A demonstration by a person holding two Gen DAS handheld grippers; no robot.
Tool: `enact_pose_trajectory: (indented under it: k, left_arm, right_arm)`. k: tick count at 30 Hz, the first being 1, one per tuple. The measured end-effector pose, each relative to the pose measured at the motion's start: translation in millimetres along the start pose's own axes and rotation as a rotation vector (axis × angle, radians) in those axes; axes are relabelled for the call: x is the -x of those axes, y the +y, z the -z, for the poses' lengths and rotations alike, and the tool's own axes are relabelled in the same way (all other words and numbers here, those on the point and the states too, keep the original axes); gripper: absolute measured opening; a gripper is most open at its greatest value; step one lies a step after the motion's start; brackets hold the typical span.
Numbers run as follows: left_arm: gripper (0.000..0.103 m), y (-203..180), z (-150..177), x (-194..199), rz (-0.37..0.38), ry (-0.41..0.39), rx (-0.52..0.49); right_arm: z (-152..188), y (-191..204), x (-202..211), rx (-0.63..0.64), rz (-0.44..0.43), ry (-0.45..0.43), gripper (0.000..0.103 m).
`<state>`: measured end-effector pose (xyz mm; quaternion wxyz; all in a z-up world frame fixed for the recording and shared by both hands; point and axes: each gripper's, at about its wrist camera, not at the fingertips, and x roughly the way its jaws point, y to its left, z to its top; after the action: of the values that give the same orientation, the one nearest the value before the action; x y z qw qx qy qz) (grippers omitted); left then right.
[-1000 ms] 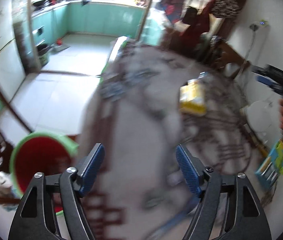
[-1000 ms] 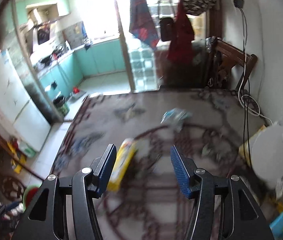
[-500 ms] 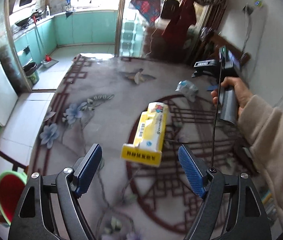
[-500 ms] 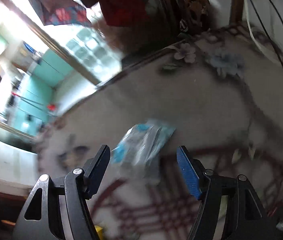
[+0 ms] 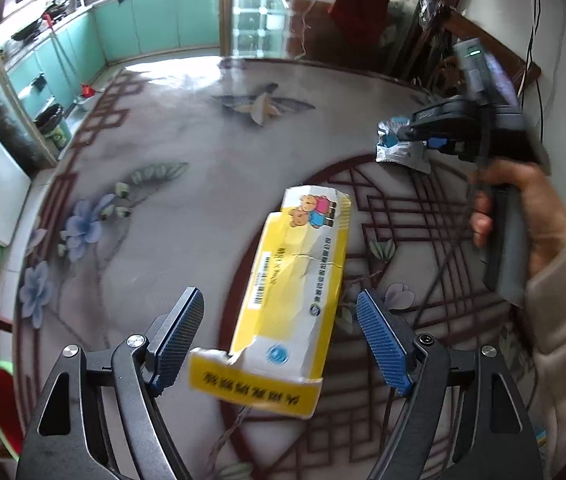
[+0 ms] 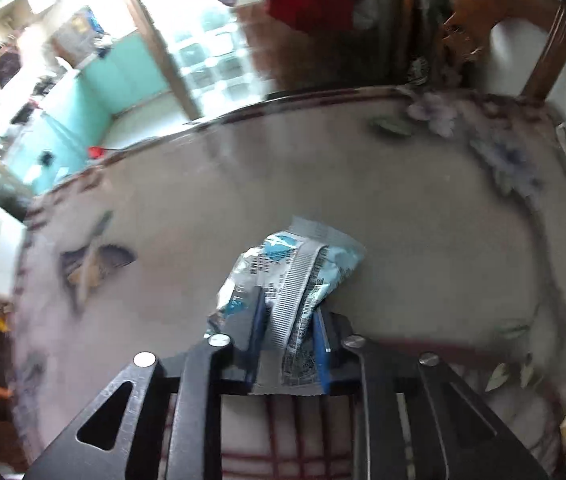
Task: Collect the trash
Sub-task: 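Grasp the yellow medicine box with the left gripper while the right grasps a blue-white wrapper, then carry the yellow box and blue-white wrapper over the red bucket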
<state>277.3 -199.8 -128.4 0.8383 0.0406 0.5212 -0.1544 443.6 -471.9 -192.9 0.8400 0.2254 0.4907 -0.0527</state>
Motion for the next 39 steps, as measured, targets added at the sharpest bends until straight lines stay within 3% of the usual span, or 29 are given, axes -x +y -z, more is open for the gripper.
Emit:
enact_pose_trajectory:
  k: [3, 5, 6, 11, 17, 24, 39]
  left_arm:
    - [0.074, -5.4, -1.3, -11.0, 0.008, 0.025, -0.022]
    - [0.041, -5.1, -0.4, -22.0, 0.031, 0.062, -0.014]
    - [0.04, -4.3, 0.7, -27.0, 0.037, 0.088, -0.009]
    - [0.038, 3.5, 10.1, -11.7, 0.047, 0.058, 0.001]
    - [0.038, 19.2, 40.0, 45.6, 0.049, 0.002, -0.012]
    - [0.039, 35.9, 83.7, 95.7, 0.055, -0.025, -0.019]
    - [0.039, 79.5, 168.3, 146.5, 0.144, -0.062, -0.04]
  right_arm:
    - [20.9, -9.8, 29.8, -0.053, -0.091, -0.057, 0.012]
    - [39.3, -11.3, 52.0, -0.052, -0.123, -0.088, 0.012]
    - [48.3, -10.9, 60.9, -0.047, -0.132, -0.096, 0.012]
    - [101.9, -6.8, 107.4, -0.02, -0.158, -0.116, 0.012]
    - [172.9, 14.1, 150.2, 0.004, -0.16, -0.103, 0.012]
    - [231.9, 50.4, 202.8, 0.076, -0.148, -0.114, 0.012]
    - [333.4, 112.8, 268.5, 0.139, -0.009, -0.129, 0.012]
